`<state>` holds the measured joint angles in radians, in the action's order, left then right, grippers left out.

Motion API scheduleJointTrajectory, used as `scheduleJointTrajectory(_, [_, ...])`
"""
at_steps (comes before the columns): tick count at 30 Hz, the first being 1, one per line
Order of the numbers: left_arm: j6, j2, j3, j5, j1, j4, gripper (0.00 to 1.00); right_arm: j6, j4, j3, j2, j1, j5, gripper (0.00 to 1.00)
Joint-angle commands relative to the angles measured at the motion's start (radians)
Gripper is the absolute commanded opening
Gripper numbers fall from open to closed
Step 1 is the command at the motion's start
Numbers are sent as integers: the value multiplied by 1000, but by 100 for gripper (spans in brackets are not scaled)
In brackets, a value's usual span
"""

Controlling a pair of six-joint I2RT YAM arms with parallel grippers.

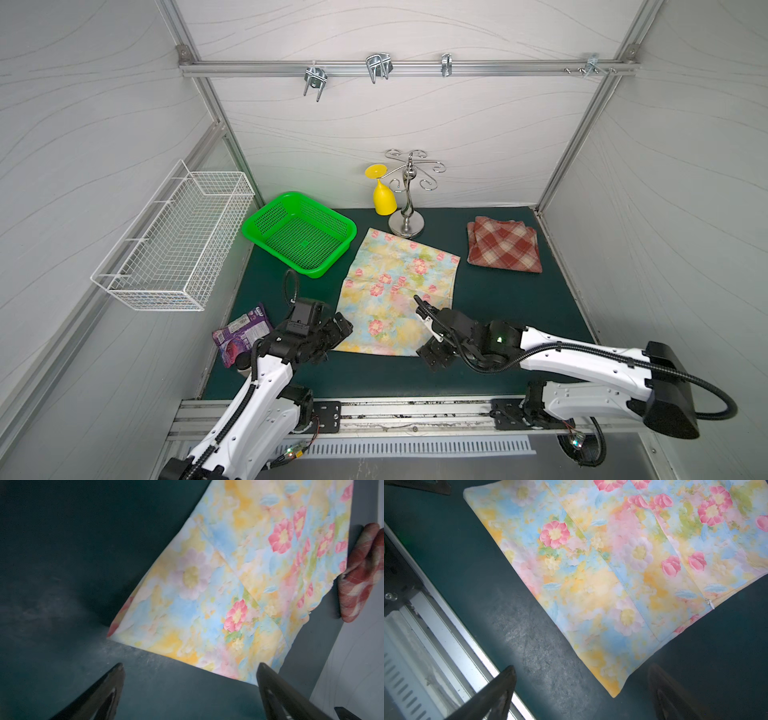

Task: Fold and stack skirts
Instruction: Rotate the skirt at the center of the table.

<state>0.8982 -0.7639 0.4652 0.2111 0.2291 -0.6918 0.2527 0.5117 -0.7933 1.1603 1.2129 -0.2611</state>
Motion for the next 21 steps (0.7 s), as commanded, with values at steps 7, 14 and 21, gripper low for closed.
scheduleJointTrajectory(7, [96,-38,-40,-33,-14,45,95,-19,23,-7,14,7,-48,99])
scheduleJointTrajectory(14, [116,-48,-116,-36,-64,123,90,-3,25,-8,41,7,-53,99])
scheduleJointTrajectory(21, [117,-32,-143,-72,-97,157,79,3,28,6,22,7,-56,99])
